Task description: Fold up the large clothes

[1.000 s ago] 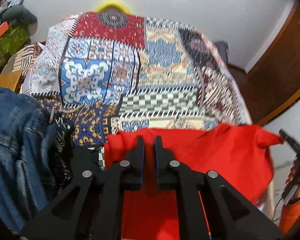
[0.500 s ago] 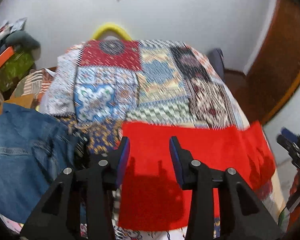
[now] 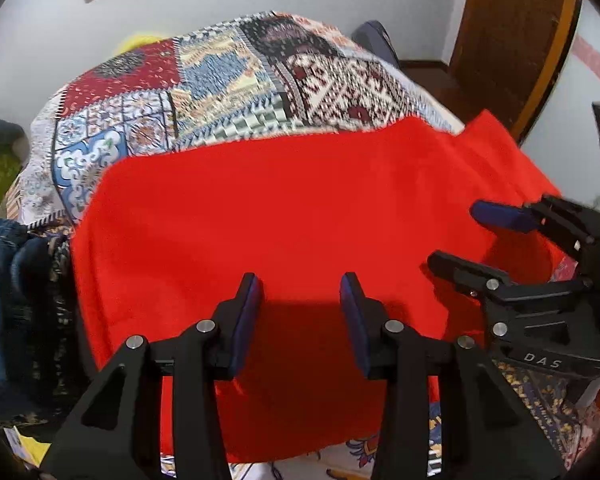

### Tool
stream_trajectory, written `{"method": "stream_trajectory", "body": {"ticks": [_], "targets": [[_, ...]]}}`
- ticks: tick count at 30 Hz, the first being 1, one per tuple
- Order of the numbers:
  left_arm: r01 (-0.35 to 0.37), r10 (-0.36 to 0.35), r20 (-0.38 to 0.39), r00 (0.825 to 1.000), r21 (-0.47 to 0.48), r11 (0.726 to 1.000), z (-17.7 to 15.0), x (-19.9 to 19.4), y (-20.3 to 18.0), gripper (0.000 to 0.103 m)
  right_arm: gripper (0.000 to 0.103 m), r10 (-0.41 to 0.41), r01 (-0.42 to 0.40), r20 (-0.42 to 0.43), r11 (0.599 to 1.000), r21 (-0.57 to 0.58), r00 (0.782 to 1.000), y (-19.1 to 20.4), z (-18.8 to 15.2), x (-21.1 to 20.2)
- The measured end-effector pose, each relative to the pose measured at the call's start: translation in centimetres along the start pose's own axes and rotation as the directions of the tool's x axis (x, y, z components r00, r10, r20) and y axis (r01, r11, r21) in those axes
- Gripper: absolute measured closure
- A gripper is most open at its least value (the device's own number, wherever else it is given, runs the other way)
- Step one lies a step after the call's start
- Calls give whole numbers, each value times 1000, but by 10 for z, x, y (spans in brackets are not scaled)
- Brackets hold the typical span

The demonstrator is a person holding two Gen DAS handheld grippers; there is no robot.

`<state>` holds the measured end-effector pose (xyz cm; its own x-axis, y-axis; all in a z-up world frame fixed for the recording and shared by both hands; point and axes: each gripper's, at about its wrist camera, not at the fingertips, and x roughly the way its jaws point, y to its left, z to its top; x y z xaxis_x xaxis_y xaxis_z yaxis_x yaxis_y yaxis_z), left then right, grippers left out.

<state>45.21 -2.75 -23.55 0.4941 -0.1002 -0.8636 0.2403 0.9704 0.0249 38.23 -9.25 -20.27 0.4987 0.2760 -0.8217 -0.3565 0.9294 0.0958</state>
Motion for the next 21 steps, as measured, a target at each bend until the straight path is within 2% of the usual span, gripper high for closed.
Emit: {"method": "stream_trajectory", "body": {"ticks": [2, 4, 7, 10, 12, 14, 18, 21], "targets": [[-25, 26, -5, 1000, 15, 1000, -4, 10, -3, 57, 41, 4, -4, -6, 1000, -18, 1000, -2, -3, 0], [-43, 43, -2, 999, 14, 999, -8, 13, 0, 51, 41, -31, 31, -6, 999, -28, 999, -4, -7, -1], [-24, 24, 3, 1000, -35, 999, -14, 11, 14, 41, 41, -87, 86, -1, 995, -40, 996, -12, -13, -6], [19, -20, -11, 1000, -101, 995, -21, 8, 37, 39, 41, -93, 93, -6, 996, 6, 996, -32, -21, -13], [13, -16, -18, 1000, -137, 991, -30, 3, 52, 39, 36, -74, 74, -7, 995, 60, 997, -48, -28, -20], [-5, -2, -36, 999, -180, 984, -38, -1, 66, 39, 36, -60, 59, 3, 992, 110, 998, -62, -33, -27], [-25, 6, -74, 997, -256, 966, -62, -8, 93, 39, 36, -126, 128, -24, 977, 172, 992, -85, -39, -35], [-57, 29, -104, 994, -272, 961, -78, -15, 102, 39, 36, -153, 160, -48, 964, 211, 987, -97, -46, -39]]}}
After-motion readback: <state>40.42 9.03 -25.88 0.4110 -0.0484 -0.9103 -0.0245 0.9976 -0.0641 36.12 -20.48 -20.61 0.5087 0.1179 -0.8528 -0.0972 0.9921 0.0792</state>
